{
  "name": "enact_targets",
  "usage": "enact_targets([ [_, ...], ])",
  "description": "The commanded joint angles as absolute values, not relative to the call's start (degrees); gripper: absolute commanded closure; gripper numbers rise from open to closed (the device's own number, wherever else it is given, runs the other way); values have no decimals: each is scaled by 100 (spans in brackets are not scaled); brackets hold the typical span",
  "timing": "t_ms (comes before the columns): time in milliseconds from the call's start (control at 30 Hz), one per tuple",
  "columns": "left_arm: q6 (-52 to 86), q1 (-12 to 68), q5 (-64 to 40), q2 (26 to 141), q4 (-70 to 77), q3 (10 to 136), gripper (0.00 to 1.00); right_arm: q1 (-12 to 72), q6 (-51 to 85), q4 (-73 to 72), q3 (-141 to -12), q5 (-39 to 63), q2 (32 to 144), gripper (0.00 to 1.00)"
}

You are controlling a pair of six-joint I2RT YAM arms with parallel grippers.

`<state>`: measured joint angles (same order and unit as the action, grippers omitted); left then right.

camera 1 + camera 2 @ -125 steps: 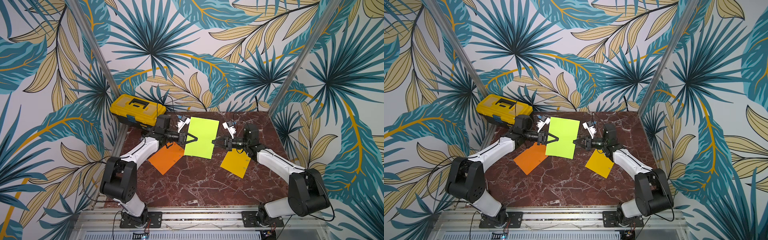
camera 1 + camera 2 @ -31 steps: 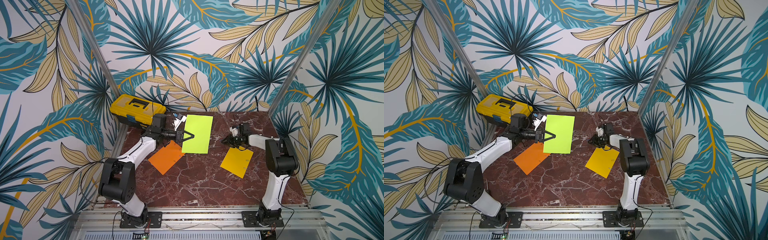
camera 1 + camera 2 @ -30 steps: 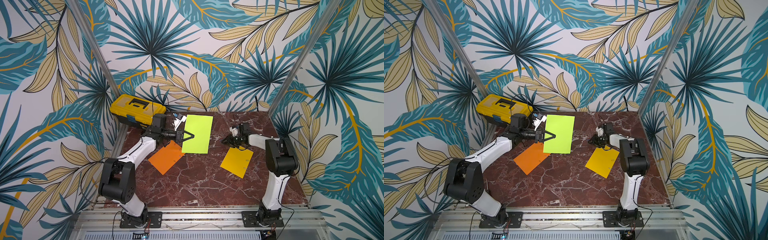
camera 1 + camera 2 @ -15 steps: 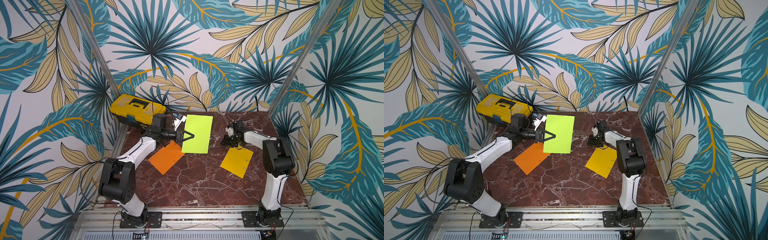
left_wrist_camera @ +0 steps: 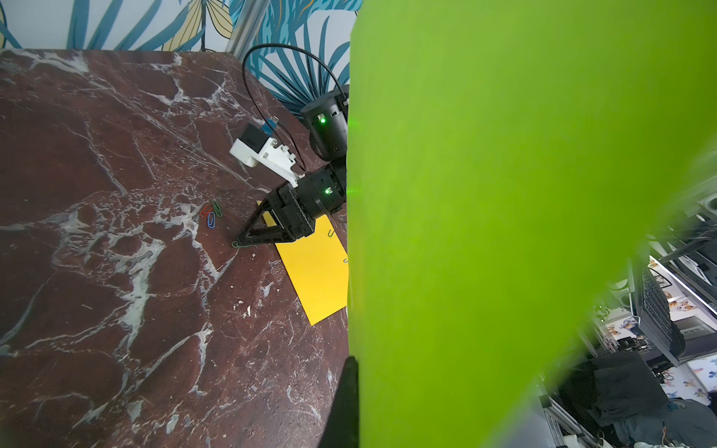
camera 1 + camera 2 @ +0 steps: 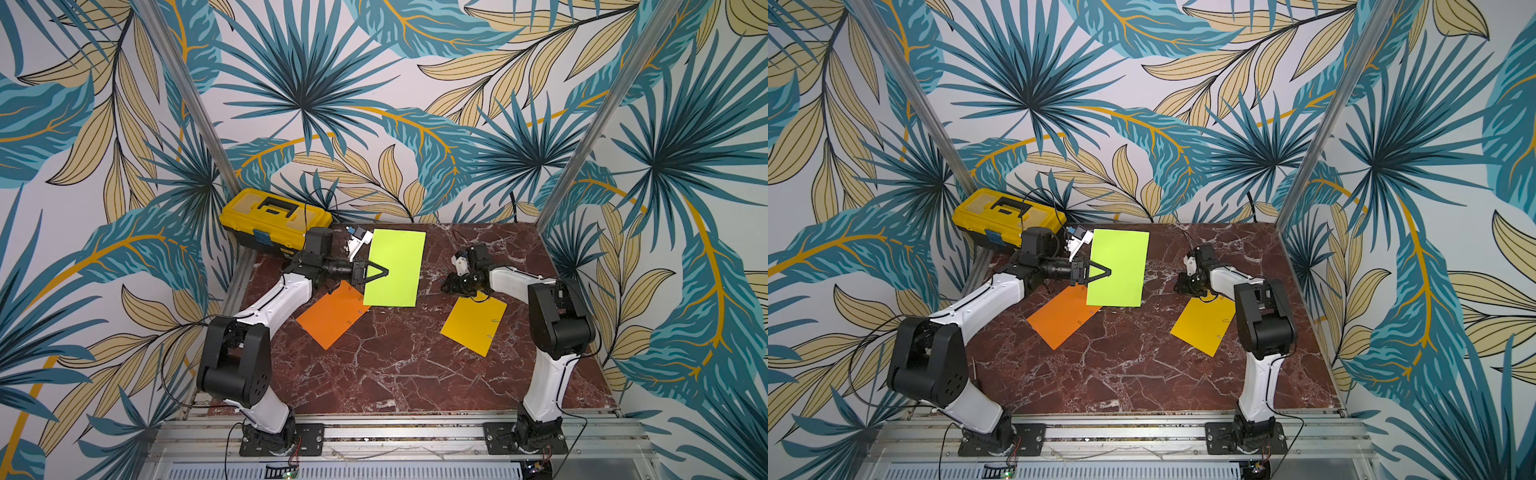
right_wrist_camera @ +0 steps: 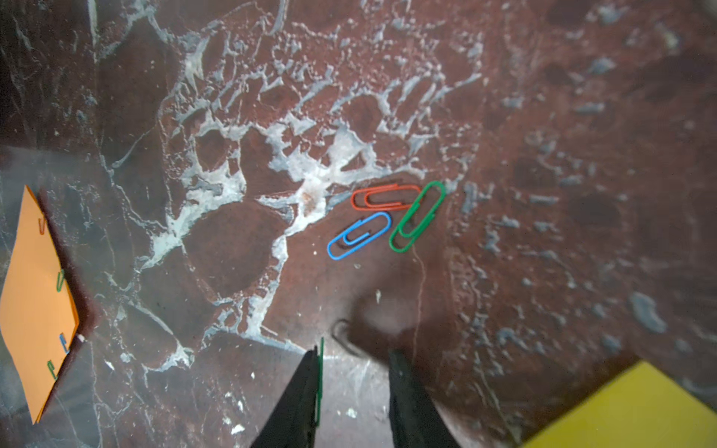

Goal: Unclip the paperclips from the documents
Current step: Place the paper clip at the center of the board.

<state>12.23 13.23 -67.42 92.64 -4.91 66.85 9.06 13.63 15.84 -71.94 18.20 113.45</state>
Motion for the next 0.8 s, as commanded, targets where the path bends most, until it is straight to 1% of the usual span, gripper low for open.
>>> enact_targets([
  [0,1160,1292,-6716,9193,-393,6627,100,995,1226,2034,-7256,1319,11375,67],
  [200,1160,1292,-6710,9196,-394,6619,100,1309,1093,2771,-7820,619,11732,67],
  [400,1143,1292,-6702,9181,-394,6609,100,1544,1036,2857,-7848,207,11806,67],
  [567,1151,1292,-6713,9215,-394,6625,100,1595,993,2751,-7744,167,11714,67],
  [767,1151,1292,-6706,9203,-387,6627,100,1800,840,2975,-7884,148,11916,67],
])
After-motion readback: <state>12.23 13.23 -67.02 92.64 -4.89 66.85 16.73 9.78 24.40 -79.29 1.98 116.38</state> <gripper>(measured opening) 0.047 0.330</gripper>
